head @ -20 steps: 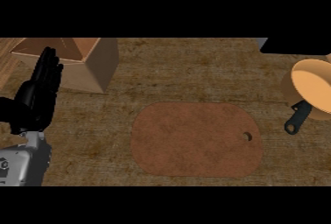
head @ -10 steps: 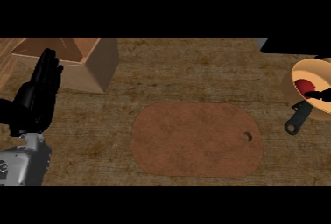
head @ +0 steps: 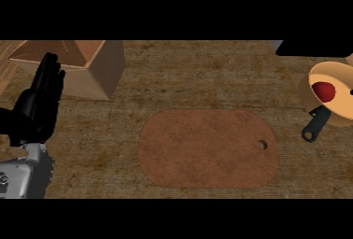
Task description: Pick the tomato from the cutting board and place it in the pot
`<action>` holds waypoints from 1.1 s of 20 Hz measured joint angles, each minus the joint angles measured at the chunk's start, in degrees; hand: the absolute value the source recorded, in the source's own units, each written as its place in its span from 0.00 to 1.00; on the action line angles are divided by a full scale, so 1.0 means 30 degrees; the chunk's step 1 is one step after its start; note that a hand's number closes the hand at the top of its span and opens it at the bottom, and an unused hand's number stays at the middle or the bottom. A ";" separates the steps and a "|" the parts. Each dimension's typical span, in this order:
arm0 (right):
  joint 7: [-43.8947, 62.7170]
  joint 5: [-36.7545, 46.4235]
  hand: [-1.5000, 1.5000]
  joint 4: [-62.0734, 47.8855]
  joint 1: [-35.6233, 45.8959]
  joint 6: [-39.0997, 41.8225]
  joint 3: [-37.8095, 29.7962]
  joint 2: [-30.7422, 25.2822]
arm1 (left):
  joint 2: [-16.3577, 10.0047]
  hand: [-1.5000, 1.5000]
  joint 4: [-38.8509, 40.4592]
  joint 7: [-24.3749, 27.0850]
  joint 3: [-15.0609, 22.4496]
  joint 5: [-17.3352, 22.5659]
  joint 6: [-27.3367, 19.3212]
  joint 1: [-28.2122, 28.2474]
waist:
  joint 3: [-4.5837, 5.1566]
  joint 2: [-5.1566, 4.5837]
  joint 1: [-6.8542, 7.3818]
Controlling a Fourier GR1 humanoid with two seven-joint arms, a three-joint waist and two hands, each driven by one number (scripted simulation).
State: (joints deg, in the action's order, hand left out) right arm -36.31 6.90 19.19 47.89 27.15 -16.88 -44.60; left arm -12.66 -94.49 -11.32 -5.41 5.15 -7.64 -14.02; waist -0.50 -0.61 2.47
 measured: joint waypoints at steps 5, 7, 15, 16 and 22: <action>0.0575 -0.0779 0.00 -0.1395 0.0122 0.1363 -0.0942 -0.1885 | 0.0052 0.50 -0.0171 -0.0079 -0.0021 -0.0035 -0.0038 0.0085 | -0.0018 -0.0081 0.0045; 0.0728 -0.0937 0.00 -0.1650 0.0078 0.1743 -0.1116 -0.2397 | 0.0118 0.50 -0.0126 0.0060 0.0059 -0.0086 -0.0004 0.0012 | -0.0036 -0.0130 0.0079; 0.1558 -0.1436 0.00 -0.1912 -0.0454 0.3149 -0.1542 -0.4372 | 0.0245 0.50 -0.0123 0.0087 0.0047 -0.0221 -0.0173 -0.0133 | -0.0102 -0.0243 0.0070; 0.1563 -0.1469 0.00 -0.1870 -0.0554 0.3174 -0.1556 -0.4435 | 0.0267 0.50 -0.0116 0.0100 0.0024 -0.0193 -0.0177 -0.0169 | -0.0107 -0.0255 0.0087; 0.1916 -0.1680 0.00 -0.1606 -0.0988 0.3611 -0.1604 -0.5049 | 0.0280 0.50 -0.0129 0.0090 0.0016 -0.0140 -0.0090 -0.0158 | -0.0138 -0.0288 0.0170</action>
